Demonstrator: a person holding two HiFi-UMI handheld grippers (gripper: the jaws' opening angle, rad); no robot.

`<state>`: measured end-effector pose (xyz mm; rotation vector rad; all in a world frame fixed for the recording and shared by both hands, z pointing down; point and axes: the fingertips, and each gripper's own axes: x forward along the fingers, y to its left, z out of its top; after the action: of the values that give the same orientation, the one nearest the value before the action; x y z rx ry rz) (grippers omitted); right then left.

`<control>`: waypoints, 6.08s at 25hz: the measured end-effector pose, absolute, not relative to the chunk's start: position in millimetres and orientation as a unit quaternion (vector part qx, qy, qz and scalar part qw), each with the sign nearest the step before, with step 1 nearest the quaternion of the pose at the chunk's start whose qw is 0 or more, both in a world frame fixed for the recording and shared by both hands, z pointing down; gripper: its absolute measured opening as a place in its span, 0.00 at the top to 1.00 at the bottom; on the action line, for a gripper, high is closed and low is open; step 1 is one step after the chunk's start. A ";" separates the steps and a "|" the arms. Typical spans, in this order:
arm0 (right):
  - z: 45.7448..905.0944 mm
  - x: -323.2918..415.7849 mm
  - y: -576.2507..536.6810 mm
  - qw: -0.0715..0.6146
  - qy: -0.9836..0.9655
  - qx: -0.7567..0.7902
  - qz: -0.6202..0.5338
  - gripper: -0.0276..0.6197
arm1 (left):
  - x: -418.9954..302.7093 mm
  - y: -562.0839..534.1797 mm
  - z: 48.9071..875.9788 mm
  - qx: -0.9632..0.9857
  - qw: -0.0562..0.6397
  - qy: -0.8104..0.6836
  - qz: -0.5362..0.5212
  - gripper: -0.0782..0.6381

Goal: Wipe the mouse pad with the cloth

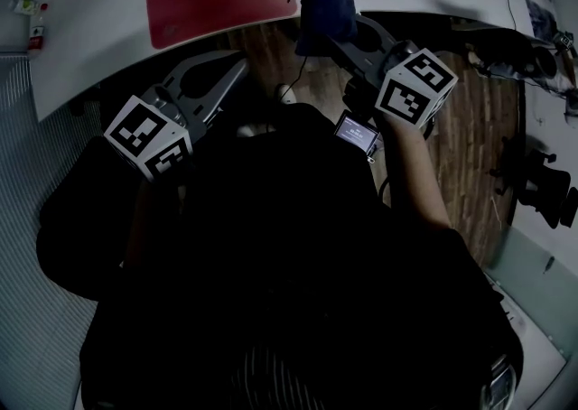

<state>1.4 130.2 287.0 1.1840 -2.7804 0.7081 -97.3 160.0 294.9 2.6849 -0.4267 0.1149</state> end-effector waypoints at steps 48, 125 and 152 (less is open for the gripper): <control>265.9 173.7 0.3 -0.066 -0.923 0.291 0.242 0.85 | 75.1 7.2 283.6 0.946 0.250 -0.188 0.081 0.88; 383.8 50.3 -222.2 0.083 -0.907 0.224 0.347 0.85 | -36.6 -154.7 474.2 0.856 0.396 -0.241 0.226 0.88; 490.4 52.6 -219.2 0.153 -0.888 0.183 0.392 0.85 | -48.0 -166.2 574.3 0.803 0.449 -0.263 0.289 0.88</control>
<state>52.6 -219.2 490.4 0.5259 -2.5477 1.1237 -48.0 -166.2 574.3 1.9868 -0.6507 0.7143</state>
